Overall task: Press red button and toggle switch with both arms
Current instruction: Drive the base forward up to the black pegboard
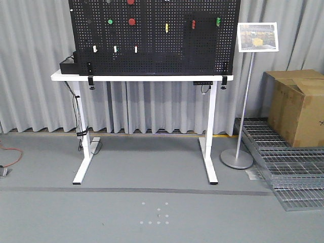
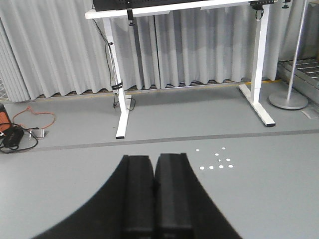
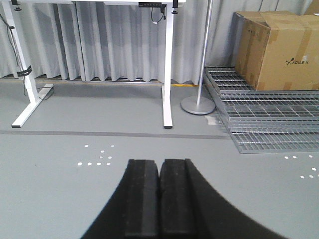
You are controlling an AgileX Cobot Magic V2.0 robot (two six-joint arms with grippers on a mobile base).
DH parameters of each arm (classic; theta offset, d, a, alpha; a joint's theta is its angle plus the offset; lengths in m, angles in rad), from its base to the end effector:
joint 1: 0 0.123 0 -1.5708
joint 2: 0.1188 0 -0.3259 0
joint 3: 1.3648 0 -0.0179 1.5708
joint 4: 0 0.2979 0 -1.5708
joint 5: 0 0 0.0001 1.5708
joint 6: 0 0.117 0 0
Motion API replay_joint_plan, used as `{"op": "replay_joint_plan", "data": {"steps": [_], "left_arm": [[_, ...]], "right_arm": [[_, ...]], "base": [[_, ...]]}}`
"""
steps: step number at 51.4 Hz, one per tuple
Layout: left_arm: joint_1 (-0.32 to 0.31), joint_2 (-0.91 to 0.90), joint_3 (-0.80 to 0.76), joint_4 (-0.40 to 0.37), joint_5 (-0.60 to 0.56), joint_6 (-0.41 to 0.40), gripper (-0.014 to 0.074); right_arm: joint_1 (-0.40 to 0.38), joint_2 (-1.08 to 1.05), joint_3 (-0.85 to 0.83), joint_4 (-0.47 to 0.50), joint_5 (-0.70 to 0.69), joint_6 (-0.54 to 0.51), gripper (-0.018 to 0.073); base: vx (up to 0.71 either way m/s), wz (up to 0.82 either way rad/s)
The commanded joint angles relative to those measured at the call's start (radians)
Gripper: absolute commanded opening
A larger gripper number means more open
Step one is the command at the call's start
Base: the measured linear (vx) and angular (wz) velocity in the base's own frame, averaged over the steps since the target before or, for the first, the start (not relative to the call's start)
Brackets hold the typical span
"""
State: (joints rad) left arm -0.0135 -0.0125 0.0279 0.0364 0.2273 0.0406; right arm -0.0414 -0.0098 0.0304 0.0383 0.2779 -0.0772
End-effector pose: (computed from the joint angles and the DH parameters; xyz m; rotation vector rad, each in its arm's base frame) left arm 0.0874 -0.0002 0.1786 0.0712 1.7250 0.0533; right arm 0.0864 -0.0023 0.1715 -0.0066 1.7821 -0.0495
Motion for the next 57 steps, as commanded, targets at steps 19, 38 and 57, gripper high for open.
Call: {"op": "replay_joint_plan", "data": {"steps": [19,38,57], "left_arm": [[0.001,-0.015,0.034,-0.005,-0.08,-0.007,0.0002],[0.001,-0.015,0.034,-0.005,-0.08,-0.007,0.0002],[0.001,-0.015,0.034,-0.005,-0.08,-0.007,0.0002]], "right_arm": [[0.002,-0.018,0.012,-0.008,-0.08,0.002,-0.0003],[0.002,-0.018,0.012,-0.008,-0.08,0.002,-0.0003],[0.002,-0.018,0.012,-0.008,-0.08,0.002,-0.0003]], "base": [[0.0,0.0],[0.03,-0.01],[0.17,0.03]]}}
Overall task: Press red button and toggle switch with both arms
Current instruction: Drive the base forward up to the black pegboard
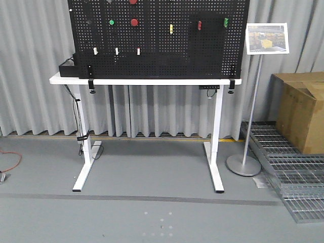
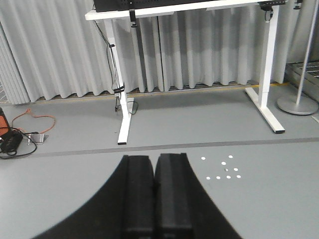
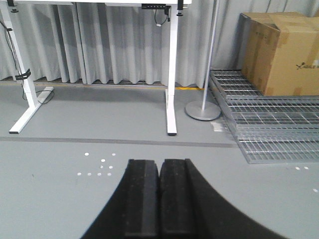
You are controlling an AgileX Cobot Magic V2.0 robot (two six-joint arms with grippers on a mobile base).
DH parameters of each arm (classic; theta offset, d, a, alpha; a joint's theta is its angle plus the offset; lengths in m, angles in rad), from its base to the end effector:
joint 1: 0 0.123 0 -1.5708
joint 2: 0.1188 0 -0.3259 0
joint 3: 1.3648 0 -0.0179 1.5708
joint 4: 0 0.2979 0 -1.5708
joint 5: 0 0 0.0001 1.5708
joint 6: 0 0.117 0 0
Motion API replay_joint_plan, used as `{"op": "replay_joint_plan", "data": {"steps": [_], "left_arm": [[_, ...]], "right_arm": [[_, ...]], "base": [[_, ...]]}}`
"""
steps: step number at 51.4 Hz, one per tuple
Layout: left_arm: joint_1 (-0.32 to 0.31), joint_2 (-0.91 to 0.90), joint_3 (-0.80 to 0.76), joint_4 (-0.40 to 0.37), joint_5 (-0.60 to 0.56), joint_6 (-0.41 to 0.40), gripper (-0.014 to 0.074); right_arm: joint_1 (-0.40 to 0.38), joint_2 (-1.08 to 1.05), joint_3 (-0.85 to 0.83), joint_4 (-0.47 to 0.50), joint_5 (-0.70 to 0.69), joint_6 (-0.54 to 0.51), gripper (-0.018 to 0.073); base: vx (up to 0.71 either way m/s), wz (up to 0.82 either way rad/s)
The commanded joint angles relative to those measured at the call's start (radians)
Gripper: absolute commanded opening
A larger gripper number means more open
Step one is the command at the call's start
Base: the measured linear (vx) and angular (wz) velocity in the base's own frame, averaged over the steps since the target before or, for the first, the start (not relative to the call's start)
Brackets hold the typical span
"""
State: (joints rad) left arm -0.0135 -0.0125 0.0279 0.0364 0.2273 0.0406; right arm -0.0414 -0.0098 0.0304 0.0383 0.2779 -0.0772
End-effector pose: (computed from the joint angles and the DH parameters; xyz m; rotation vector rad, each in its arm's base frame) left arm 0.0874 -0.0002 0.1786 0.0712 1.7250 0.0533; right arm 0.0864 -0.0023 0.1715 -0.0066 1.7821 -0.0495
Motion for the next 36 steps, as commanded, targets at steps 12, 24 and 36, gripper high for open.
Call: {"op": "replay_joint_plan", "data": {"steps": [12,24,36], "left_arm": [[0.001,-0.015,0.034,-0.005,-0.08,-0.007,0.0002],[0.001,-0.015,0.034,-0.005,-0.08,-0.007,0.0002],[0.001,-0.015,0.034,-0.005,-0.08,-0.007,0.0002]], "right_arm": [[0.002,-0.018,0.012,-0.008,-0.08,0.002,-0.0003],[0.002,-0.018,0.012,-0.008,-0.08,0.002,-0.0003],[0.002,-0.018,0.012,-0.008,-0.08,0.002,-0.0003]], "base": [[0.26,0.0],[0.35,-0.12],[0.43,-0.06]]}}
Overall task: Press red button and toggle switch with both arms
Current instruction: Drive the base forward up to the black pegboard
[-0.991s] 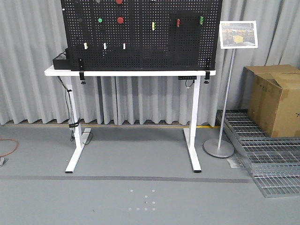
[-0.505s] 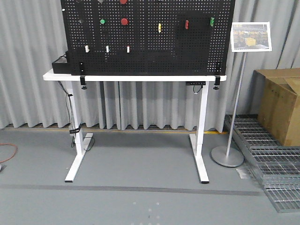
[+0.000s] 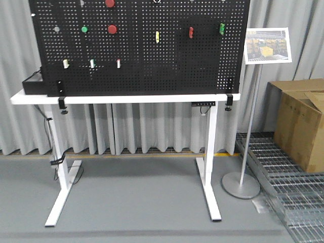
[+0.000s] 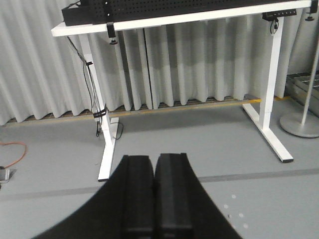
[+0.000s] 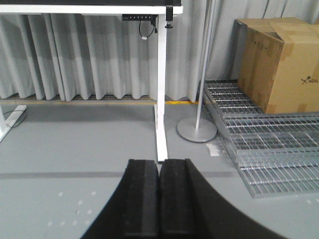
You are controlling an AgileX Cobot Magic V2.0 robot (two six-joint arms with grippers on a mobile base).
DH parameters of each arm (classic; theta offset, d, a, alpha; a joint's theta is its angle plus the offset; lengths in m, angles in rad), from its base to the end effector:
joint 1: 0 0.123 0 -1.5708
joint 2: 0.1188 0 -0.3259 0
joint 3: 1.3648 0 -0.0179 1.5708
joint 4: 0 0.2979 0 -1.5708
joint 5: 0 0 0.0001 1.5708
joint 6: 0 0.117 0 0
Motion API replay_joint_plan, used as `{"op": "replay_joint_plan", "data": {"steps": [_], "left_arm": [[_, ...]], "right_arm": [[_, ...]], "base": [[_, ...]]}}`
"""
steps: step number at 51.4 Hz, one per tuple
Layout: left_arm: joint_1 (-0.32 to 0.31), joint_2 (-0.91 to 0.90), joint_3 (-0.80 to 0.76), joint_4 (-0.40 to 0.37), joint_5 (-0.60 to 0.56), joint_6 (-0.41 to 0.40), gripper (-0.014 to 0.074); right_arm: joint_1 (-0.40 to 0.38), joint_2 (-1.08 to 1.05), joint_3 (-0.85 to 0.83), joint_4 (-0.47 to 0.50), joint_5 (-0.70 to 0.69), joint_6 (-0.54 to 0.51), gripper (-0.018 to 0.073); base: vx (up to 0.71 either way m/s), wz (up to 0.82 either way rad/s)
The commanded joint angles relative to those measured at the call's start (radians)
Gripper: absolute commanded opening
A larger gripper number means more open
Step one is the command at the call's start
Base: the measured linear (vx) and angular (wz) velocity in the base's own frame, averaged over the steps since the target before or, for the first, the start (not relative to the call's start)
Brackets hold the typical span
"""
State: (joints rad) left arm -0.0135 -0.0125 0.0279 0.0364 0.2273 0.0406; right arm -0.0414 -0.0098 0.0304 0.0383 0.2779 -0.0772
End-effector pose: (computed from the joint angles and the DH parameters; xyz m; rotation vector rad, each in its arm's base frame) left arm 0.0874 -0.0002 0.1786 0.0712 1.7250 0.0533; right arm 0.0864 -0.0023 0.1715 -0.0066 1.7821 -0.0495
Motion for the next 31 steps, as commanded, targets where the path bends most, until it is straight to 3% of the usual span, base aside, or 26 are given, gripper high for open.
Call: {"op": "replay_joint_plan", "data": {"steps": [1,31], "left_arm": [[0.001,-0.015,0.034,-0.005,-0.08,-0.007,0.0002],[0.001,-0.015,0.034,-0.005,-0.08,-0.007,0.0002]], "right_arm": [[0.002,-0.018,0.012,-0.008,-0.08,0.002,-0.0003],[0.002,-0.018,0.012,-0.008,-0.08,0.002,-0.0003]], "base": [[0.47,-0.04],[0.49,0.0]]}}
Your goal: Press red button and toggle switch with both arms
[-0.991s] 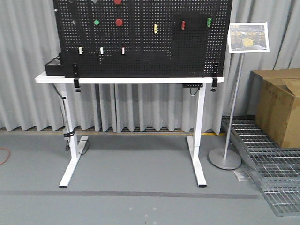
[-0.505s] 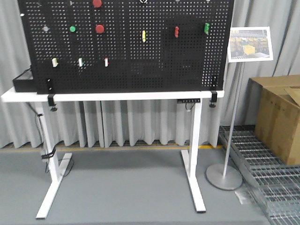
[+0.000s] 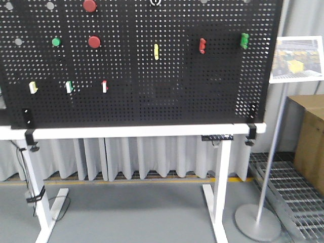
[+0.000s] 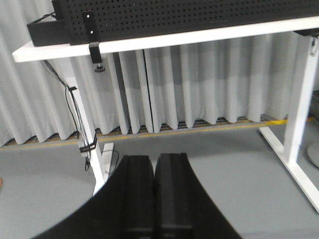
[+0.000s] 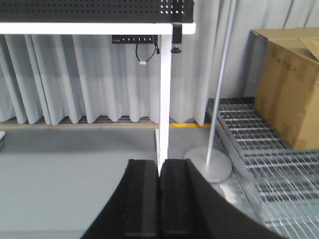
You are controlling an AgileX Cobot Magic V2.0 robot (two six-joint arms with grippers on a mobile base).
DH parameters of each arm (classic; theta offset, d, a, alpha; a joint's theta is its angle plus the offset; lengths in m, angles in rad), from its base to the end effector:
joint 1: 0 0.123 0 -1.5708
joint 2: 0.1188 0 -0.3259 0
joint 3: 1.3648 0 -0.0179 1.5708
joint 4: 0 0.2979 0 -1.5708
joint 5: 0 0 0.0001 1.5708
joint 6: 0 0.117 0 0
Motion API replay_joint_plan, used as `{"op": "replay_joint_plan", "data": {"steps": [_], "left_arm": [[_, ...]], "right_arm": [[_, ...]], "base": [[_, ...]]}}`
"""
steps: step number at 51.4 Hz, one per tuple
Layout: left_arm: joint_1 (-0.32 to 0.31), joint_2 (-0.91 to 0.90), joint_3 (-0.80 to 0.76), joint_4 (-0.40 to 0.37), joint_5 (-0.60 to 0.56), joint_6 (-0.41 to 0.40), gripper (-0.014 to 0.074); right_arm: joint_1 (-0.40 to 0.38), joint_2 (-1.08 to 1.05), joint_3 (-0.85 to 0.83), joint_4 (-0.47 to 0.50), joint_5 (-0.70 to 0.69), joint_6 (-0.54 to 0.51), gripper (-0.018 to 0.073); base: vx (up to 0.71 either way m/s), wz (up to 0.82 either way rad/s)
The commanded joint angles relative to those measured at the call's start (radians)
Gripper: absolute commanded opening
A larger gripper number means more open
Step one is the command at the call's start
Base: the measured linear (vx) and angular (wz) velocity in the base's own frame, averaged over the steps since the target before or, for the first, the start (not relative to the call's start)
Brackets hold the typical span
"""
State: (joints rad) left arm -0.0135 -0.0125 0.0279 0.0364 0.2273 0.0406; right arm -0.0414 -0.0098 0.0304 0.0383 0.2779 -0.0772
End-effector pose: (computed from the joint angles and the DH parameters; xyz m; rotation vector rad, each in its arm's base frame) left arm 0.0874 -0.0002 0.1786 0.0712 1.7250 0.0533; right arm 0.0864 -0.0023 0.1715 -0.0066 1.7821 -0.0495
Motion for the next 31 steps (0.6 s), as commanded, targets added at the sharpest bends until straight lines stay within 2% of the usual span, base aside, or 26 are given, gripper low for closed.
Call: {"op": "replay_joint_plan", "data": {"steps": [1,31], "left_arm": [[0.001,-0.015,0.034,-0.005,-0.08,-0.007,0.0002],[0.001,-0.015,0.034,-0.005,-0.08,-0.007,0.0002]], "right_arm": [[0.002,-0.018,0.012,-0.008,-0.08,0.002,-0.0003],[0.002,-0.018,0.012,-0.008,-0.08,0.002,-0.0003]], "base": [[0.49,0.05],[0.47,0.05]]}}
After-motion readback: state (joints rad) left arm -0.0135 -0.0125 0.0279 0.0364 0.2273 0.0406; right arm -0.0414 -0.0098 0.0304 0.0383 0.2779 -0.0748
